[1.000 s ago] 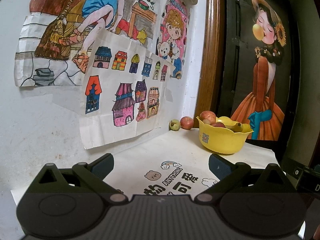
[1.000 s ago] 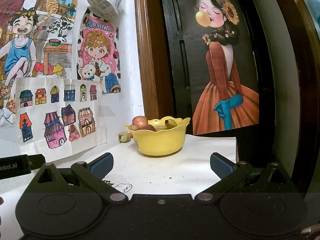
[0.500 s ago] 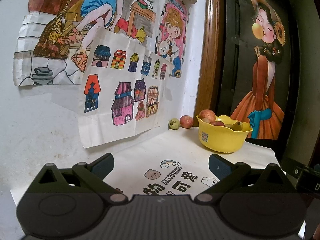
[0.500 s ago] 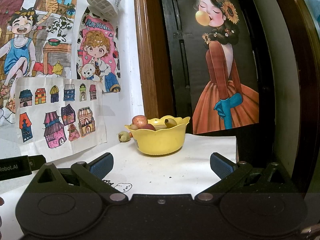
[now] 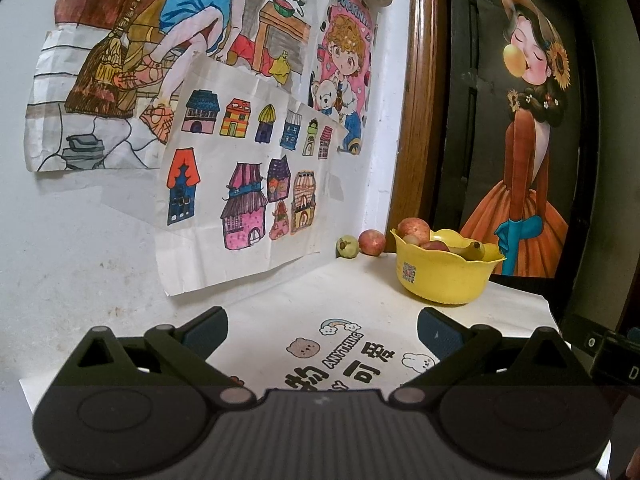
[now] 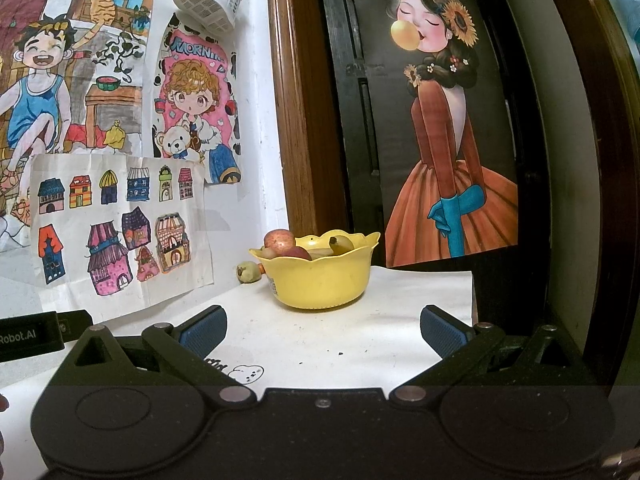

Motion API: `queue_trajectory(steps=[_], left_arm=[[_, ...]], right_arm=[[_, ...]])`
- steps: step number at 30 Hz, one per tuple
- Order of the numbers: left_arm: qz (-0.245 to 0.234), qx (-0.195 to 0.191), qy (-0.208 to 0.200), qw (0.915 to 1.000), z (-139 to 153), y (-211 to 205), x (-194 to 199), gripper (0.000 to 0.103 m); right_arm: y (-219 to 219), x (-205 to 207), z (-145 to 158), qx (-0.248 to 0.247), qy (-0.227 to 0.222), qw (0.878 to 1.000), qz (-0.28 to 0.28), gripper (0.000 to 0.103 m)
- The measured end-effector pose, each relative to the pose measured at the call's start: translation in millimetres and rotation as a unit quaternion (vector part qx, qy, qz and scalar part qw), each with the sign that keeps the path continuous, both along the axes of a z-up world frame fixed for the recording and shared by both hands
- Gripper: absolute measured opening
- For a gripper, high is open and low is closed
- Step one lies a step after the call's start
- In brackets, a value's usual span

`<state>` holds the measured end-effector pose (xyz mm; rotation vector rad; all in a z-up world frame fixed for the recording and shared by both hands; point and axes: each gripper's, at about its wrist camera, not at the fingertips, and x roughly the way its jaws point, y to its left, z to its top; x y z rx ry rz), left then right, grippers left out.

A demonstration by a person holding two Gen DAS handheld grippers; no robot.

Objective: Organize fruits

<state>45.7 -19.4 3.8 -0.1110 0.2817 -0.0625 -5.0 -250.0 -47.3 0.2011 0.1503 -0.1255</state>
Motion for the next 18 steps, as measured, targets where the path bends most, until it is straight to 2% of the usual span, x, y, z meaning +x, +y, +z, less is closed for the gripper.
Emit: queue_trajectory(steps=[12,18], left_arm=[[-0.004,0.003,0.003,1.0,-1.1,-2.9,0.8,0.103],[-0.008,0.006,0.023,0.9997,-2.6,-7.6,3.1,0.103]], right_arm=[[0.7,-0.3,-0.7,0.0,0.001,1.0,0.001,0.102],[1.3,-0.1,-0.6,0.0,0.002,1.0,0.001,0.102]])
